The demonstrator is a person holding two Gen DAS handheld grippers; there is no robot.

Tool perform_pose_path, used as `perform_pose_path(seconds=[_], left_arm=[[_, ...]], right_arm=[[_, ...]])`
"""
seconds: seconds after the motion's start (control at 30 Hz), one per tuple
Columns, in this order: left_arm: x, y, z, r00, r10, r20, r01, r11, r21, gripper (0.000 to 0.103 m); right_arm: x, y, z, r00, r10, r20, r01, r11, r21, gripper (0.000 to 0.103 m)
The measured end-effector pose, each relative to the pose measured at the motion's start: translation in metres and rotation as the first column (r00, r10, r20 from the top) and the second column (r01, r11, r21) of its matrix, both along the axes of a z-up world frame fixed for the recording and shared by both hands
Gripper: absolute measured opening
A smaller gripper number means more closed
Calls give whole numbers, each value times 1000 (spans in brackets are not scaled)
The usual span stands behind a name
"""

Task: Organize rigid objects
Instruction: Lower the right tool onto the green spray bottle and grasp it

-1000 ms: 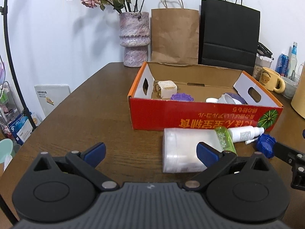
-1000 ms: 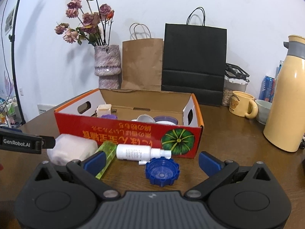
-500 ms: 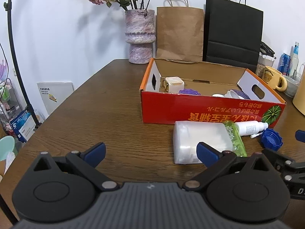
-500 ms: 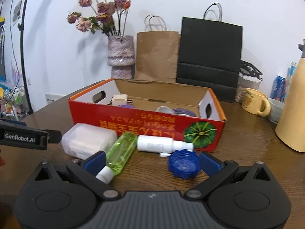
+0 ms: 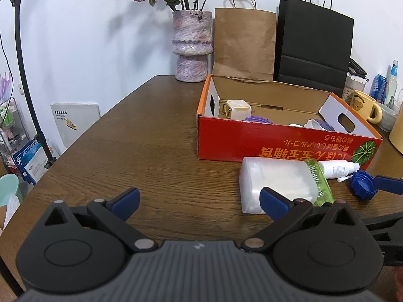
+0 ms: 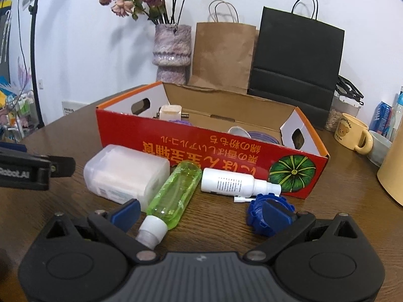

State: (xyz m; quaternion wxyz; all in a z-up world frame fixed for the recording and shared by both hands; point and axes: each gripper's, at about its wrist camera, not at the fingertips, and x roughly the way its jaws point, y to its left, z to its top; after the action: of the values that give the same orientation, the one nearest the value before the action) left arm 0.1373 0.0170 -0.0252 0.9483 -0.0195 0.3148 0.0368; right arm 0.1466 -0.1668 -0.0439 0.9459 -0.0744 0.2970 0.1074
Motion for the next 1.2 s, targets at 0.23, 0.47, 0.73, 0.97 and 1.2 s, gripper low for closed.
perform_pose_path(seconds=[0.23, 0.47, 0.73, 0.97, 1.2], left_arm=[[1, 4, -1, 1000, 3, -2, -3, 1000, -9, 103], [3, 4, -2, 1000, 8, -3, -8, 1000, -14, 103], [4, 5, -3, 1000, 15, -4, -15, 1000, -15, 103], [7, 8, -3, 1000, 24, -6, -24, 1000, -17, 103], [9, 8, -3, 1000, 24, -7, -24, 999, -20, 103]], right_arm=[[10, 1, -5, 1000, -14, -25, 14, 1000, -9, 98], [14, -2, -4, 999, 7, -33, -6, 1000, 12, 83], [26, 10, -7, 997, 51, -54, -50, 999, 19, 64], [41, 15, -11, 995, 56, -83, -54, 998, 31, 49], [49, 15, -14, 993, 74, -94, -68, 995, 70, 32]])
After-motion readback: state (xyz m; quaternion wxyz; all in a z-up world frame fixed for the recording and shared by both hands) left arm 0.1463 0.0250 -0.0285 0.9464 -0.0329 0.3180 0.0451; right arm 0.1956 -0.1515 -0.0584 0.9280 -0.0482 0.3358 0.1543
